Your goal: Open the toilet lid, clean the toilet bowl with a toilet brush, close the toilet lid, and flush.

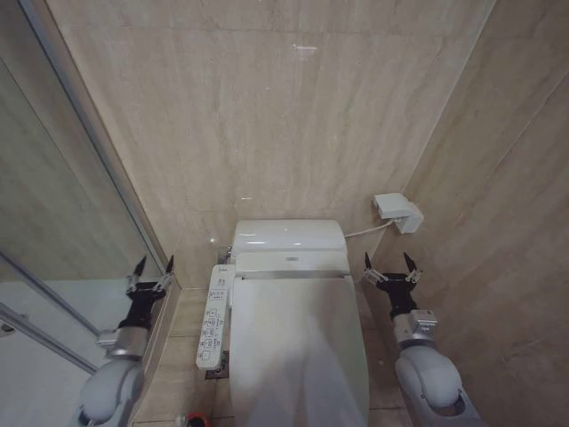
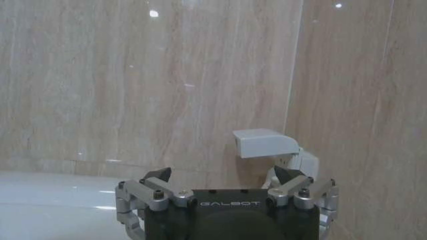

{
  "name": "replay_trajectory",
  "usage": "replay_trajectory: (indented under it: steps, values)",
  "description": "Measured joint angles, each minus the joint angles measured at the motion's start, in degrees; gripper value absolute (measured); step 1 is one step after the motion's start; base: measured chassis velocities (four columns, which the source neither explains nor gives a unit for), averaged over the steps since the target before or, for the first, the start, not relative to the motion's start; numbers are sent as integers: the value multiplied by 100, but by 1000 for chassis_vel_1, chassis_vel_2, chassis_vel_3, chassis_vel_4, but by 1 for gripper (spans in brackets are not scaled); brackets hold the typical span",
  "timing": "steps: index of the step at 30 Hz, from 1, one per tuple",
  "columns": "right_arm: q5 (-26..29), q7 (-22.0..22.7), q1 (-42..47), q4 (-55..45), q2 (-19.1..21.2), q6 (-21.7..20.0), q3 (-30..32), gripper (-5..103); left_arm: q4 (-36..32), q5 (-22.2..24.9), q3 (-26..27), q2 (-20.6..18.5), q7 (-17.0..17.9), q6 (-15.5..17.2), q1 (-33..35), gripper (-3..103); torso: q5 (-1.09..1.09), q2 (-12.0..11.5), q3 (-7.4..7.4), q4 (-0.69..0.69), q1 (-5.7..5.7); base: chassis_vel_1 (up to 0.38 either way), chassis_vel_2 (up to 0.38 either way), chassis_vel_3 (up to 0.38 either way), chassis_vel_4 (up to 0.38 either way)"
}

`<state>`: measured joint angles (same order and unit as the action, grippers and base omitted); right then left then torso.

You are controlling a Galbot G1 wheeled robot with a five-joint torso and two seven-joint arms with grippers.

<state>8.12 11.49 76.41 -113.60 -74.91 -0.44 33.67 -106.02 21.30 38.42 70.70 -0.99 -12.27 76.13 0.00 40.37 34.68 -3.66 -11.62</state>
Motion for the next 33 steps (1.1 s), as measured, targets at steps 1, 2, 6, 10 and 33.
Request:
replay_trajectory:
  steps: [1,2,6,10,33]
  values:
    - [0,0,0,0,0,0,0,100,-91,70,59,-3,4,44,83,69,0,0,0,0,0,0,0,0,0]
    - [0,0,0,0,0,0,0,100,-91,70,59,-3,4,44,83,69,0,0,0,0,0,0,0,0,0]
    - [0,0,0,0,0,0,0,100,-359,185,253,-1,2,118,335,95,0,0,0,0,0,0,0,0,0]
    - [0,0,0,0,0,0,0,100,-599,288,196,20,26,134,491,95,1,0,0,0,0,0,0,0,0]
    - [0,0,0,0,0,0,0,100,-615,-103,-309,59,-19,-105,463,100,0,0,1,0,-1,0,0,0,0]
